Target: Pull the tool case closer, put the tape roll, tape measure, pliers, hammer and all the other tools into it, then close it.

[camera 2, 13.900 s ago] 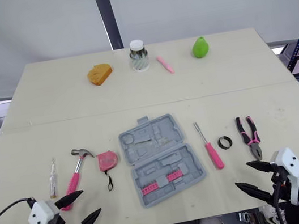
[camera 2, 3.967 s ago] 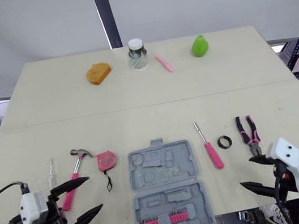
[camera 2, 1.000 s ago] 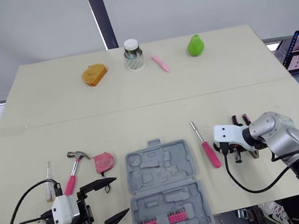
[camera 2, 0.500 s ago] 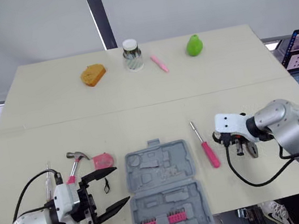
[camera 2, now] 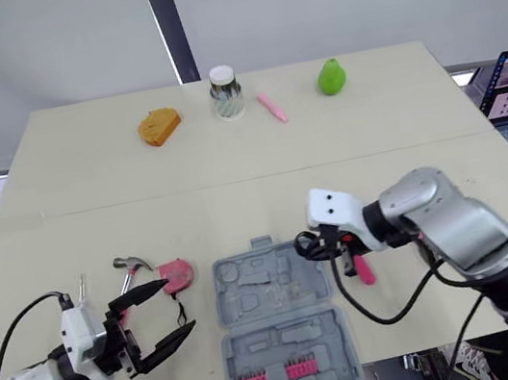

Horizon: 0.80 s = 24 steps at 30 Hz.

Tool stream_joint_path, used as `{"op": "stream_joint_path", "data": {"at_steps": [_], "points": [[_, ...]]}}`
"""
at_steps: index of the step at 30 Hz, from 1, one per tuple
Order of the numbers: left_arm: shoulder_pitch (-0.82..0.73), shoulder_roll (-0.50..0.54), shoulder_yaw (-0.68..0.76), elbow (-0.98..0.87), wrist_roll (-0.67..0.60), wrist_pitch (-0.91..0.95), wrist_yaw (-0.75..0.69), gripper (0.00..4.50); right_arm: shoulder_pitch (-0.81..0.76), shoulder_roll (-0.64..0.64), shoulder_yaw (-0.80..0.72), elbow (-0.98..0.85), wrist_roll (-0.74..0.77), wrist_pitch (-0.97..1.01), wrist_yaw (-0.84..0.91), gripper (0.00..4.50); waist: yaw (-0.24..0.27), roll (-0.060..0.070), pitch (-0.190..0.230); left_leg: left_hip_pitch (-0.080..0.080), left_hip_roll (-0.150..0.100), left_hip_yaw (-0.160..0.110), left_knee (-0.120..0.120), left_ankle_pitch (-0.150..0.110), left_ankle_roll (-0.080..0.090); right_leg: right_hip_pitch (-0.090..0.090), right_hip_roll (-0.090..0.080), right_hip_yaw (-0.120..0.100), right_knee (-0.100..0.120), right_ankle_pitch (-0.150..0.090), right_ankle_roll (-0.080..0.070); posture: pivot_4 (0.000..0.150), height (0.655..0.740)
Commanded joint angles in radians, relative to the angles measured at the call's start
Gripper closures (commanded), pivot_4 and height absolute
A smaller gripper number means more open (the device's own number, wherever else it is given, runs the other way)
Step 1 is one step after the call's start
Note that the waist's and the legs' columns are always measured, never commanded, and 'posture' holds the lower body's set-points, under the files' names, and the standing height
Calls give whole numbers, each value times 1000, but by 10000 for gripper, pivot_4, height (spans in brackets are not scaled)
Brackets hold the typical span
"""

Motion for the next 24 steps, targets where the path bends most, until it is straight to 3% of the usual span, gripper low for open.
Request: {"op": "stream_joint_path", "data": {"at_steps": [1, 12, 24], "points": [[26, -7, 35, -13, -21, 2, 14, 0, -30, 47, 27, -24, 21, 40, -57, 44619, 0, 0, 0, 0, 0, 0, 0, 0, 0, 0, 0, 0, 0, 0, 0, 1500, 6950], [138, -26, 150, 6, -34, -21, 11, 0, -113, 280, 146, 137, 10, 42, -197, 44619, -5, 0, 0, 0, 0, 1, 0, 0, 0, -2, 0, -1, 1, 0, 0, 1500, 6950], [169, -42, 195, -2, -34, -13, 32, 0, -169, 435, 271, 346, -68, -94, -243, 44619, -24, -1, -1, -2, 0, 2, 0, -1, 0, -5, 1, 0, 5, 0, 0, 1500, 6950]]}}
